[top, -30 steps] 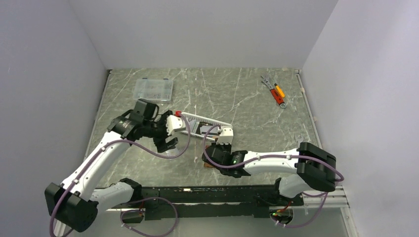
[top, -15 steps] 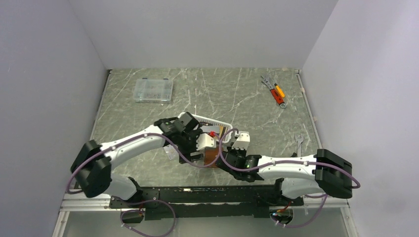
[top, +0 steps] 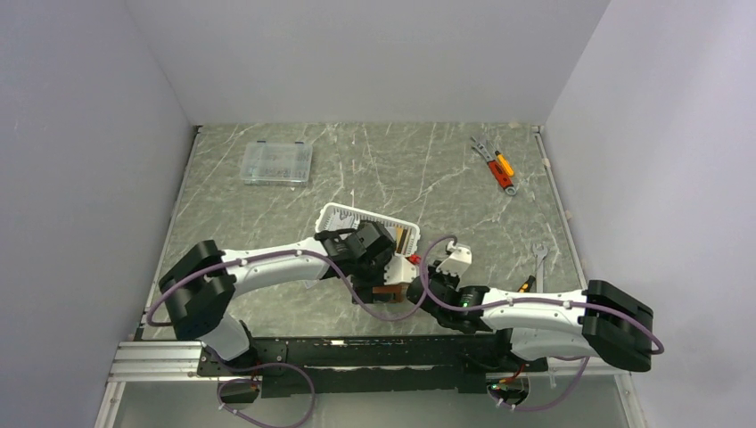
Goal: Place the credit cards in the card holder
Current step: Open the card holder at the center of the board.
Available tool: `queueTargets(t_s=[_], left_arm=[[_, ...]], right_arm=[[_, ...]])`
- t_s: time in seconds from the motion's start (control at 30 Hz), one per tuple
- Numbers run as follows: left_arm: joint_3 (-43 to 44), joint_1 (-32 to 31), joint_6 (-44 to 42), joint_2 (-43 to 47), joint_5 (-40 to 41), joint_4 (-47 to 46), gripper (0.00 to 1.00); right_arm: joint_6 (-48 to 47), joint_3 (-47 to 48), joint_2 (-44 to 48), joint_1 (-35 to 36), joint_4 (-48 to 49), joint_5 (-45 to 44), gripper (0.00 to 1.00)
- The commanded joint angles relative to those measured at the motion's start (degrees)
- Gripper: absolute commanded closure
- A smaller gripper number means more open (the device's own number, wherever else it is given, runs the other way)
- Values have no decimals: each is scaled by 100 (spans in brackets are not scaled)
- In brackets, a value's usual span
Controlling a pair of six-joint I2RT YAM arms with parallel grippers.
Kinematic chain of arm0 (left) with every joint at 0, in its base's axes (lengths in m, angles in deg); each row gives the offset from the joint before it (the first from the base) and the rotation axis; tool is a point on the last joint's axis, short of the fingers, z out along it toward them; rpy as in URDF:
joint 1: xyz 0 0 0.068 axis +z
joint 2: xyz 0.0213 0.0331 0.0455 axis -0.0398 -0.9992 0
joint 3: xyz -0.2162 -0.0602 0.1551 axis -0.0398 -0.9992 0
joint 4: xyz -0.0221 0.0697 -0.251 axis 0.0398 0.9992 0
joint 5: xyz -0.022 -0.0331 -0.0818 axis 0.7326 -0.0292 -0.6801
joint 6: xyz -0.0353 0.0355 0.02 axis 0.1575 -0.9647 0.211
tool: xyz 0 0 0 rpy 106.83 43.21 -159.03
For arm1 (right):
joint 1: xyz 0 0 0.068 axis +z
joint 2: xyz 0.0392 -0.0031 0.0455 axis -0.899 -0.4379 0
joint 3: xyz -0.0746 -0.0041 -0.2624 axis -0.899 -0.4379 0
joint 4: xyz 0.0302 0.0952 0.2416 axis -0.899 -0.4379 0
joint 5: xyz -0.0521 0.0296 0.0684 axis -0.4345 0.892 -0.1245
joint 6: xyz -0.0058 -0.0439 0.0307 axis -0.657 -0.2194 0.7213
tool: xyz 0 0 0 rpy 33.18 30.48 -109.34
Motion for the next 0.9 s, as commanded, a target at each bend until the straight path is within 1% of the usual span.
queueTargets(t_s=[0.0,0.17,0.33,0.47,0.6,0.63,0.73,0.8,0.87], left_arm=[[144,-409,-74,-353,215,-445,1],[253,-573,-138,-629,169,-498,1],[39,-694,-268,-696,473,-920,1],[-109,-874,-307,-714,463,-944,1],[-483,-1222,-535,-676,807,-1254,1],[-525,-1254,-582,-669,1025,-1317,1],[-592,-1280,-672,-632,1338,-1431,1],[-710,-1280,-720,-505,1465,-1543,3],[-779,-1281,-730,-395,1527,-1559,7]], right_arm=[[4,-318,193,-215,295,497,100],[-96,-400,300,-336,457,659,100],[-167,-398,340,-350,541,729,100],[-182,-361,310,-342,546,774,100],[-149,-364,320,-346,510,782,100],[-121,-371,325,-346,484,774,100],[-28,-438,355,-346,445,780,100],[17,-492,403,-346,432,782,100],[64,-533,445,-341,408,789,100]])
